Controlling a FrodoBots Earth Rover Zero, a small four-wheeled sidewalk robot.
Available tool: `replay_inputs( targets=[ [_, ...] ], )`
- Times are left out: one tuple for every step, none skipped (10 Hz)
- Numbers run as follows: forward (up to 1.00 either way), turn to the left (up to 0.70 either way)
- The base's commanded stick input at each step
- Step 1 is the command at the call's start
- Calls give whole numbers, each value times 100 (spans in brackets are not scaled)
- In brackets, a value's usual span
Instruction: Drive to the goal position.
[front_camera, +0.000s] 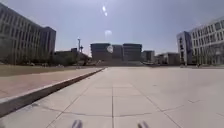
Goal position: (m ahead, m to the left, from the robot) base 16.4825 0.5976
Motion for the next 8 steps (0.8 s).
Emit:
replay_inputs(
  targets=[
    [85,0],
    [85,0],
    [85,0],
    [85,0],
    [85,0],
    [85,0],
    [85,0],
    [85,0]
  ],
)
